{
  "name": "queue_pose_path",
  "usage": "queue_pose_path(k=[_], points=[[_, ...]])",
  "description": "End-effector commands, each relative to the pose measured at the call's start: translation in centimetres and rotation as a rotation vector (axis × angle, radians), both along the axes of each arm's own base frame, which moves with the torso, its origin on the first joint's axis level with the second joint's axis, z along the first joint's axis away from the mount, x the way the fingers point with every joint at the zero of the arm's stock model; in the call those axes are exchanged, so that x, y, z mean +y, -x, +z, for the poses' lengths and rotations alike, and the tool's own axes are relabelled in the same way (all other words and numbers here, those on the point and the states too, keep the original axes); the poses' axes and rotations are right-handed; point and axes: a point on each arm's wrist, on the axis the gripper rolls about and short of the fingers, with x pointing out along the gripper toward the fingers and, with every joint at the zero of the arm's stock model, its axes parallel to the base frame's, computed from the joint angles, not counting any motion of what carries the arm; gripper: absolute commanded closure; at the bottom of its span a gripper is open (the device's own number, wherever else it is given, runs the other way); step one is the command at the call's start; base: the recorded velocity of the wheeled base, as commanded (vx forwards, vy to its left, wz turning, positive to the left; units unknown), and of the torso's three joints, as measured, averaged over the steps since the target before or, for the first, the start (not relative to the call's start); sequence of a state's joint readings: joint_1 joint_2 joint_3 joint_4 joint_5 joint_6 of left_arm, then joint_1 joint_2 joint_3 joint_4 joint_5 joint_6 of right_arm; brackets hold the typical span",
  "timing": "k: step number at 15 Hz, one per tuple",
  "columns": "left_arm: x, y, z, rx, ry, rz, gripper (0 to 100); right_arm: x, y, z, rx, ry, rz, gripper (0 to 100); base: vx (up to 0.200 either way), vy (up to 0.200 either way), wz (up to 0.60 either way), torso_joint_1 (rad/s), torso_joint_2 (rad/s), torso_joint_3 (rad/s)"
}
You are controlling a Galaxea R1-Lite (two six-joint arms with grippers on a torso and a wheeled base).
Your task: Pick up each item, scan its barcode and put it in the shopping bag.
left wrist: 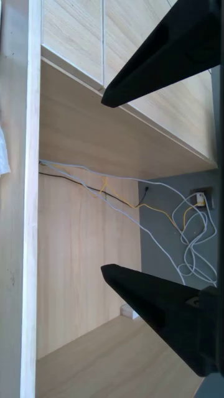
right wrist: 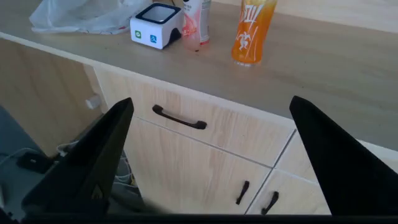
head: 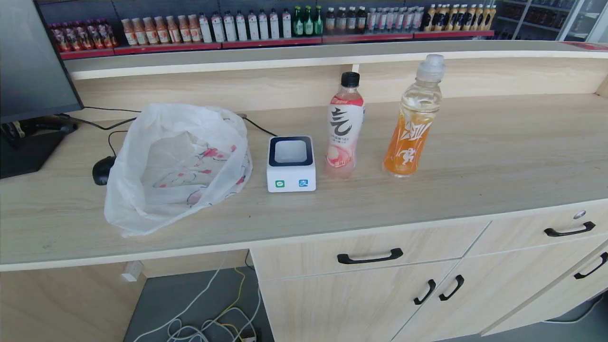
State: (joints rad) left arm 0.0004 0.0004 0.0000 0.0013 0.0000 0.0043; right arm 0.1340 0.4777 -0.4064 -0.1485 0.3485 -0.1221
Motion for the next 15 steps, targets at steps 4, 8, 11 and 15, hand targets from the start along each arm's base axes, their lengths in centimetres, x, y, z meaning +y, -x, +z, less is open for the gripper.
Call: queue_pose_path(k=[4,8,11,15], points=[[0.0,0.0,0.0,-0.002,0.000,0.001,0,2.7,-7.1,4.5,0.071,0.035,0.195,0,0.000,0.000,0.00,0.000,0.00,0.000],[0.0,0.0,0.0,-0.002,0.000,0.000,0,5.9,-10.7,5.9,0.066,0.106,0.250,0,0.000,0.000,0.00,0.000,0.00,0.000],[0.0,0.0,0.0,0.000,0.000,0.001,0,10.7,-11.7,5.8,0.009,0.087,0.207,0,0.000,0.000,0.00,0.000,0.00,0.000],[0.0,0.0,0.0,0.000,0.000,0.001,0,14.1,-12.3,4.3,0.040,0.062,-0.005,0,0.000,0.000,0.00,0.000,0.00,0.000]])
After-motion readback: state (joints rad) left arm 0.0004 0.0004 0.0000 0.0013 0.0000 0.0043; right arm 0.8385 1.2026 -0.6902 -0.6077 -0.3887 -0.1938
